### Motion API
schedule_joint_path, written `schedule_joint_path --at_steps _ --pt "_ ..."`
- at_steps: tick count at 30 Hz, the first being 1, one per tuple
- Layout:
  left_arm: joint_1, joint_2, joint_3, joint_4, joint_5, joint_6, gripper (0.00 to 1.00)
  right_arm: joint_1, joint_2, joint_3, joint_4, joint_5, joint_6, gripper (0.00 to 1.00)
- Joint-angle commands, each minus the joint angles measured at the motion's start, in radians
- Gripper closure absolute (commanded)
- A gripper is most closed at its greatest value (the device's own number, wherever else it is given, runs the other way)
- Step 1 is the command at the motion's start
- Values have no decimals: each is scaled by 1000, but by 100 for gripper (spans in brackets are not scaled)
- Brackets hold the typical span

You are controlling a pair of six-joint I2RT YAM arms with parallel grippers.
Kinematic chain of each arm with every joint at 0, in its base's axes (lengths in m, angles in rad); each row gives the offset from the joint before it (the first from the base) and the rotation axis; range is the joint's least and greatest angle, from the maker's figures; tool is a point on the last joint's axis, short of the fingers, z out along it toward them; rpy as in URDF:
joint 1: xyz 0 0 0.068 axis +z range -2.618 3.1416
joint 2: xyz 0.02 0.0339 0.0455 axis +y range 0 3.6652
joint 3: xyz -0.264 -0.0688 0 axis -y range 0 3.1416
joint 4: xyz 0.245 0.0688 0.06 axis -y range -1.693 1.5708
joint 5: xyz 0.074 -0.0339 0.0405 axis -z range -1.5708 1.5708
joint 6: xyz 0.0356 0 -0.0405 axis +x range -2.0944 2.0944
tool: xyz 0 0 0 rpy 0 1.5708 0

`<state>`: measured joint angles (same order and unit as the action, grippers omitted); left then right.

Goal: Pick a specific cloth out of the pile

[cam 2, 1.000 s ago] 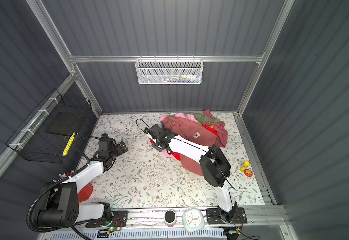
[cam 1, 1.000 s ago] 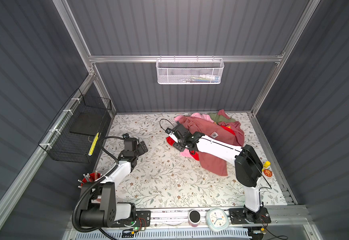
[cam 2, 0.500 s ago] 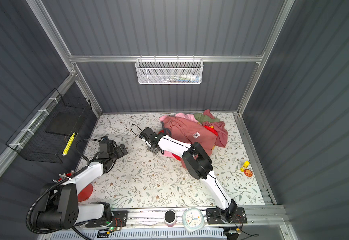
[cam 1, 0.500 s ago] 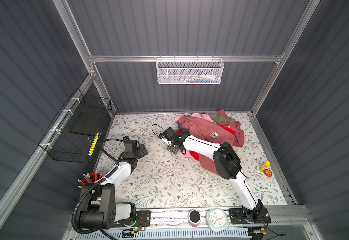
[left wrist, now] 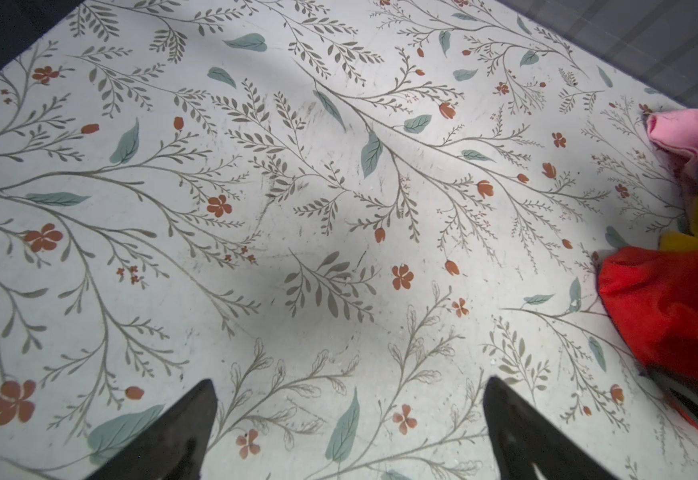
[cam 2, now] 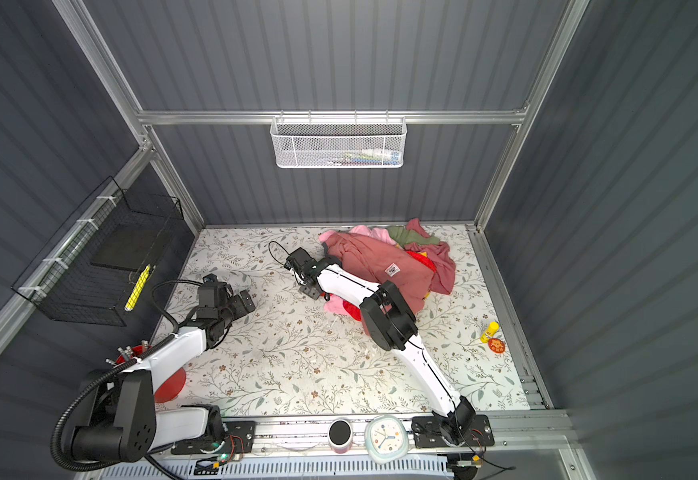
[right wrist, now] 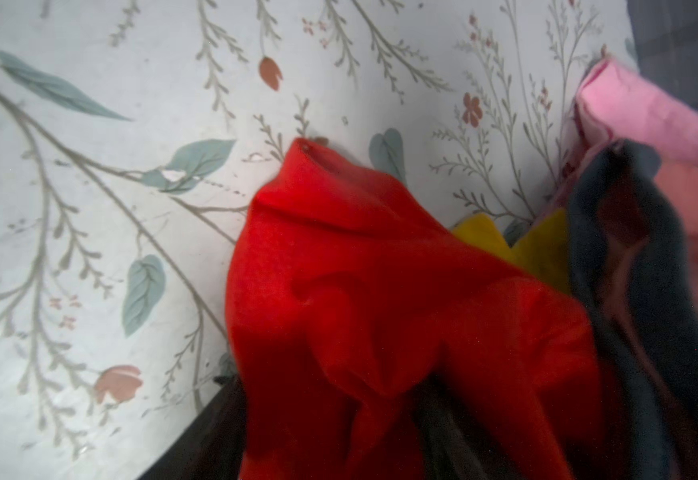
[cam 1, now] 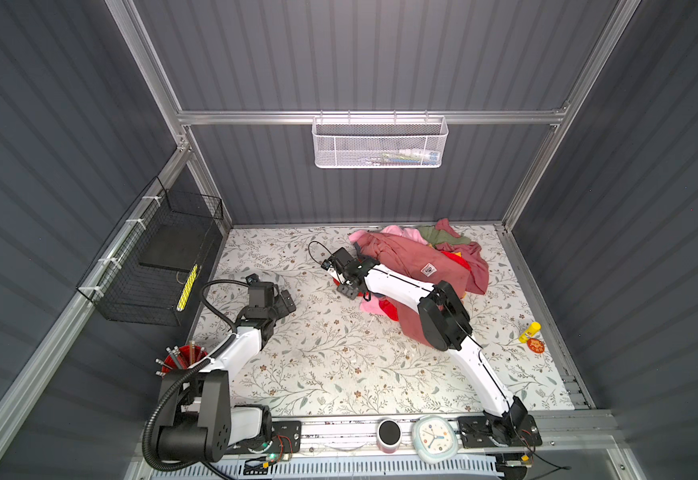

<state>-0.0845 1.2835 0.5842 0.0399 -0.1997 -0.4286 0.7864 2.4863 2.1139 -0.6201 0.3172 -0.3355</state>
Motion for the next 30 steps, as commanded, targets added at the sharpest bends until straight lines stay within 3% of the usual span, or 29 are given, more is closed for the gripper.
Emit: schedule_joint_path --at_steps 1,14,21,25,30 --pt "-3 -25 -9 -21 10 -6 0 -27 33 16 -74 -2 20 49" --pt "-3 -37 -18 -32 15 -21 0 -36 -38 -20 -54 -14 57 100" --pt "-3 -49 -16 -53 2 -8 0 -50 -252 -162 43 -31 115 100" --pt "-12 -44 -4 -46 57 35 0 -61 -370 -222 79 -47 148 100" --pt "-116 -9 47 -71 12 102 0 -90 -504 -265 104 -112 219 100"
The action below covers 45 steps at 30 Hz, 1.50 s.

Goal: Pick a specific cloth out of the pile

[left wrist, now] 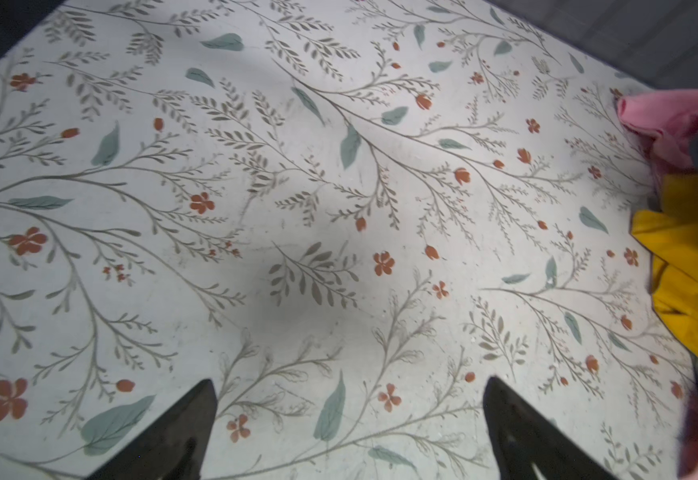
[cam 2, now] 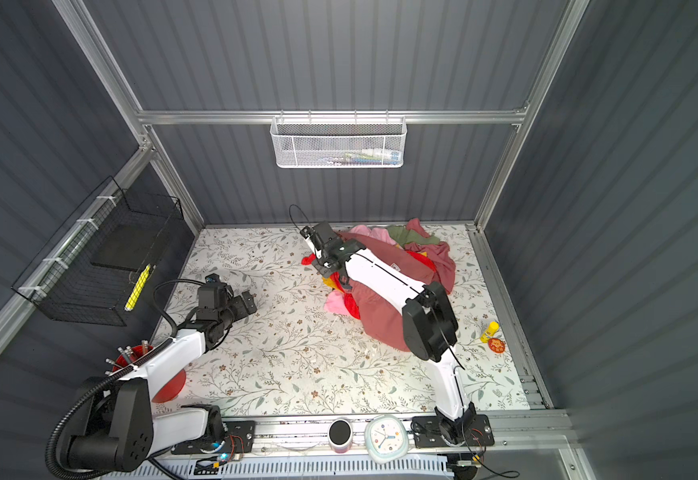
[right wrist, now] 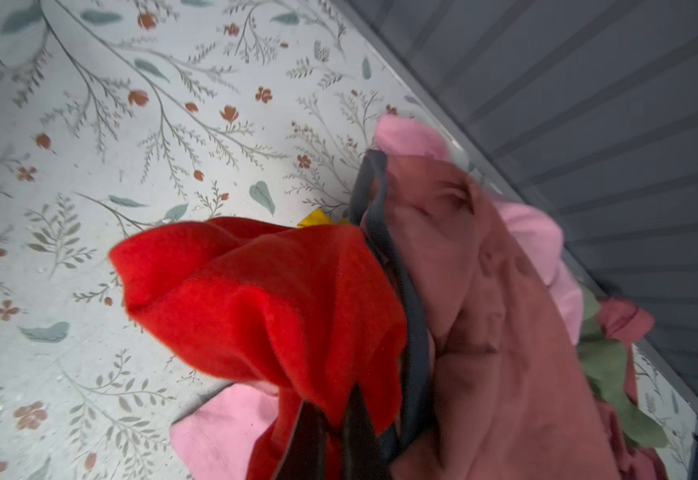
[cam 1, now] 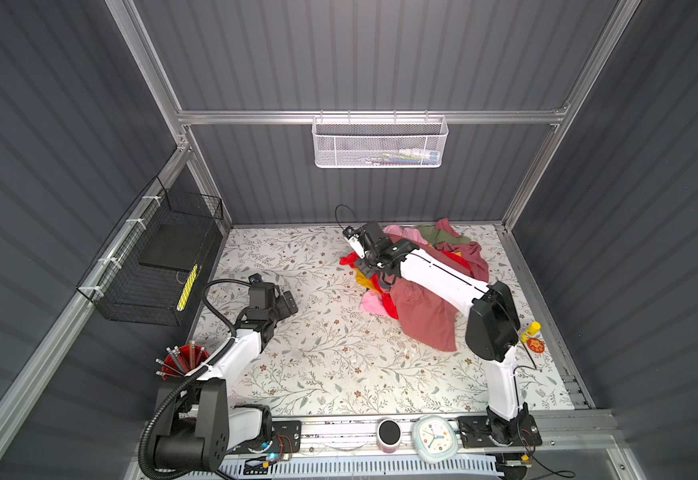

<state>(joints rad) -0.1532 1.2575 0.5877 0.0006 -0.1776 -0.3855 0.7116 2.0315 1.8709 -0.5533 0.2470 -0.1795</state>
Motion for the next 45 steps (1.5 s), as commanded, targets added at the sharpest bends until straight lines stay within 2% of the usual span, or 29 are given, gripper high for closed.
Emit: schedule_joint_path --at_steps 1,13,18,26,33,38,42,45 --pt "-71 27 53 -35 -25 66 0 -21 -74 -29 41 -49 73 100" --pt "-174 81 94 33 28 59 0 -140 -372 -64 34 -152 187 100" --pt "-222 101 106 40 8 63 0 -208 -500 -135 54 -184 238 100" --pt "-287 120 144 54 3 77 0 -380 -655 -309 81 -223 320 100" --pt "-385 185 237 72 35 115 0 -516 -726 -593 131 -273 413 100" --pt "-468 251 303 83 62 124 0 -543 -765 -834 226 -297 448 100" --pt "-535 317 359 110 124 122 0 -555 -792 -981 286 -331 474 100" --pt "-563 371 398 155 220 122 1 -555 -825 -1079 361 -395 463 100"
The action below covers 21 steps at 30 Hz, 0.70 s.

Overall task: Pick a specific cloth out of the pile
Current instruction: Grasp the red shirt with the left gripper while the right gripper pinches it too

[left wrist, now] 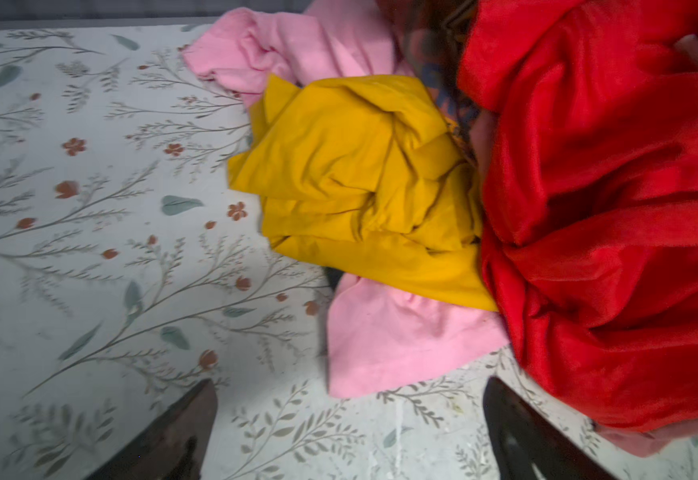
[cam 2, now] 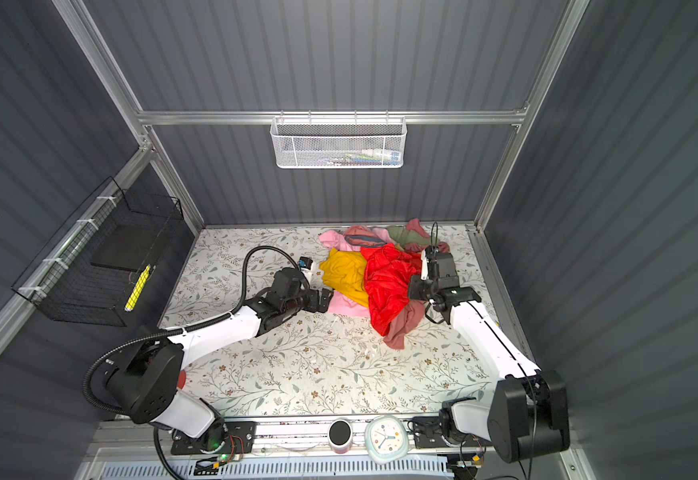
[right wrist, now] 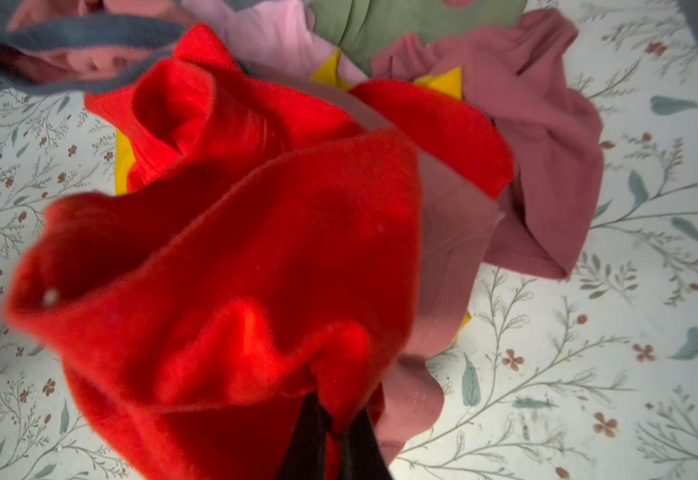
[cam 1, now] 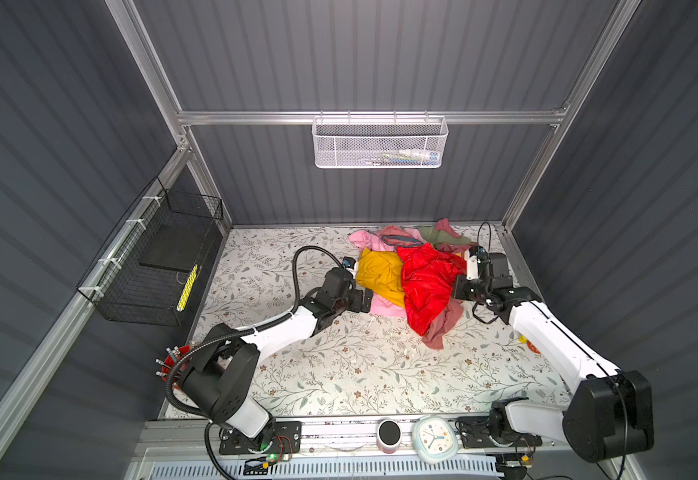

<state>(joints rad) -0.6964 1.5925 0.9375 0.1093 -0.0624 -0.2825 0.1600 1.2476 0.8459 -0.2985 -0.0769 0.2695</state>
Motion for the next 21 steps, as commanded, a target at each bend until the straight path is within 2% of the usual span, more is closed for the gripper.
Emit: schedule_joint_path --at_steps 1,10,18,21 --pt "-23 55 61 59 132 17 1 -6 -52 -80 127 -69 18 100" --pt "-30 217 287 37 304 35 6 -81 -59 -165 170 -151 66 100" --pt "-85 340 482 -29 358 121 7 -99 -118 -223 269 -301 47 99" --pt "-91 382 571 -61 348 155 7 -98 -123 -243 292 -317 39 97"
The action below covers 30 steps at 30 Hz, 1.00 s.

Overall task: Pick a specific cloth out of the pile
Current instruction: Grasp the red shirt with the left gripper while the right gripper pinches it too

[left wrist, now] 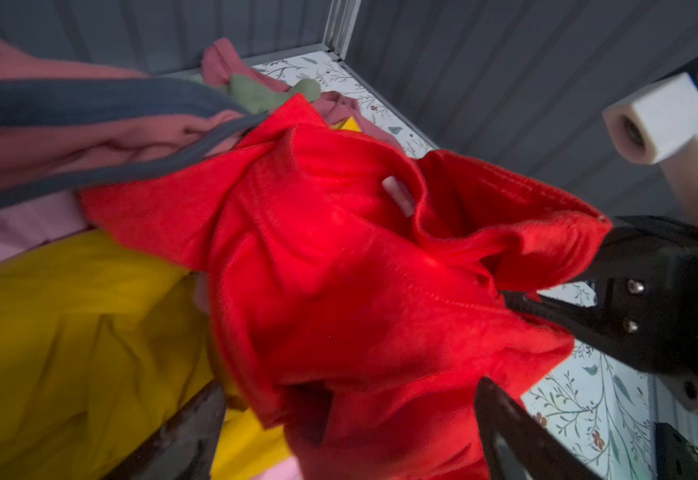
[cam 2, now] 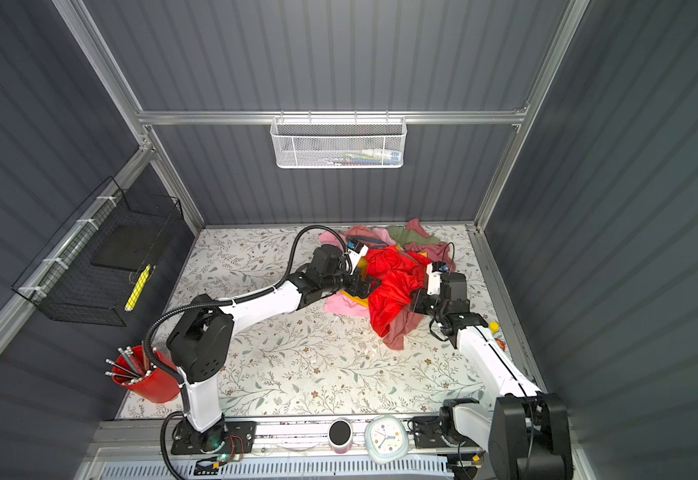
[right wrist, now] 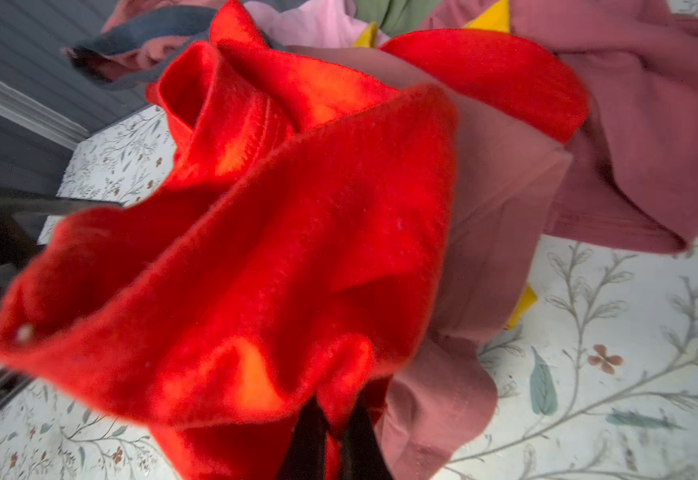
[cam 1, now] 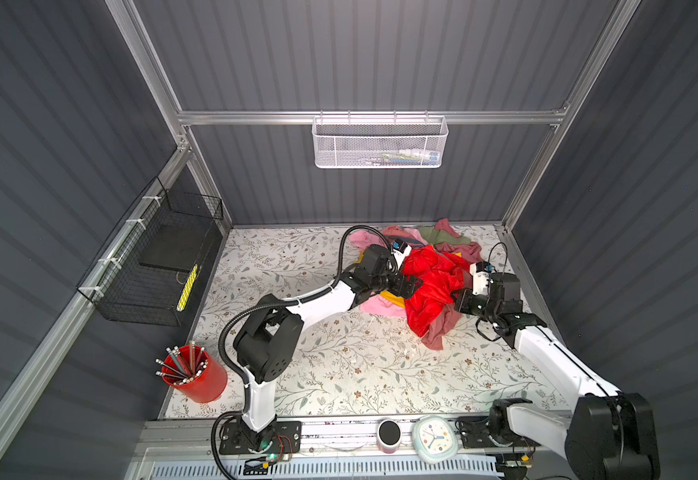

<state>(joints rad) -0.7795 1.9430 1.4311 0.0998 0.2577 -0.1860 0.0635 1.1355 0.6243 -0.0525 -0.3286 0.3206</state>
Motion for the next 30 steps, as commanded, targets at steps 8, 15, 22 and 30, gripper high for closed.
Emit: schedule_joint_path --at_steps 8,15,22,30 --pt "-18 179 295 -196 -58 105 8 -11 -65 -42 42 -66 -20 96" --pt "-26 233 319 -170 -24 109 8 -22 -58 -34 50 -109 -20 97" --pt "-30 271 359 -146 -5 79 37 -28 -60 -24 29 -98 -13 80" --pt "-30 184 314 -123 -14 73 100 -64 -79 -44 25 -33 17 24"
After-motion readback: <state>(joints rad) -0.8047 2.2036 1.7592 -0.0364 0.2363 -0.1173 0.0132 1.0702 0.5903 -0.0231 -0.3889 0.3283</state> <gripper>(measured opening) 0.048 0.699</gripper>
